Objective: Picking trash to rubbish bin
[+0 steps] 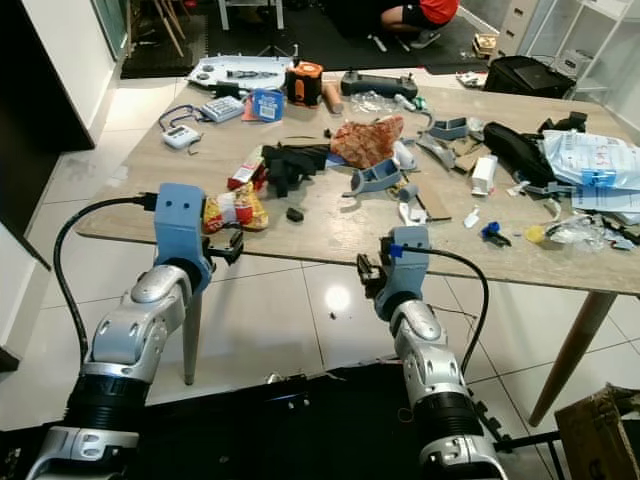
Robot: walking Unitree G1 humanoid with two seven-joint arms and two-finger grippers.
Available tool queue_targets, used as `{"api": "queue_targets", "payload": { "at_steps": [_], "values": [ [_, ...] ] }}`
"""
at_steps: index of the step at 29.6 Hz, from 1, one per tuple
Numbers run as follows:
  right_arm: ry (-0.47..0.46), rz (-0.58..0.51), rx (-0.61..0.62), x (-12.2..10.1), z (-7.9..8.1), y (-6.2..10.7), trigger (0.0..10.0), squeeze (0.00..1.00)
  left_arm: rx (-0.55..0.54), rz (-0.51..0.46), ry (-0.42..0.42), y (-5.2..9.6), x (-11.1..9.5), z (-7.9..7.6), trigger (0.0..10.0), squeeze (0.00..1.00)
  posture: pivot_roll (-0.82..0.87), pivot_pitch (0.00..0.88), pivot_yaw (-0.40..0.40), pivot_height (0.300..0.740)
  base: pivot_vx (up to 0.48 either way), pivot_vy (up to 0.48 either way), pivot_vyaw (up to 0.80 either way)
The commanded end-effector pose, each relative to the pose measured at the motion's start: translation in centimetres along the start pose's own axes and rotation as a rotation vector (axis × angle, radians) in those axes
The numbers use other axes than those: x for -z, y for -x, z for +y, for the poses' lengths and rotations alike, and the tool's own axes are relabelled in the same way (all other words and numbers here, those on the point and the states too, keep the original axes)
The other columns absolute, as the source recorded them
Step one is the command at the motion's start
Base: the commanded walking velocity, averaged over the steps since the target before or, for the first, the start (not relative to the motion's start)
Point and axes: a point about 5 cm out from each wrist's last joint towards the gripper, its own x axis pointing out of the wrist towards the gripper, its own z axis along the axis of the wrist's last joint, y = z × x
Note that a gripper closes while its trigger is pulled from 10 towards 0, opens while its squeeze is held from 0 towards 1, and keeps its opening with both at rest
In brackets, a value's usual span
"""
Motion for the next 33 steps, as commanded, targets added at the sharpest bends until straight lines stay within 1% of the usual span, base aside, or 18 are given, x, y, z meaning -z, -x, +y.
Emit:
{"api": "queue_targets", "payload": {
  "at_steps": [1, 10, 33],
  "values": [
    [0.001, 0.011, -0.008, 0.18, 0.10, 0.10, 10.0, 0.00, 0.008, 0.003, 0.018, 0.17, 0.06, -0.17, 10.0, 0.00, 0.04, 0.077, -0.051, 0.740, 0.322, 0.000, 0.00],
    [0.000, 0.015, -0.011, 0.22, 0.12, 0.10, 10.0, 0.00, 0.009, 0.001, 0.039, 0.21, 0.01, -0.26, 10.0, 0.00, 0.03, 0.081, -0.053, 0.740, 0.322, 0.000, 0.00],
    [0.000, 0.017, -0.008, 0.19, 0.00, 0.11, 10.0, 0.00, 0.013, -0.007, 0.059, 0.22, -0.21, -0.38, 10.0, 0.00, 0.03, 0.089, -0.053, 0.740, 0.324, 0.000, 0.00]
  ]
}}
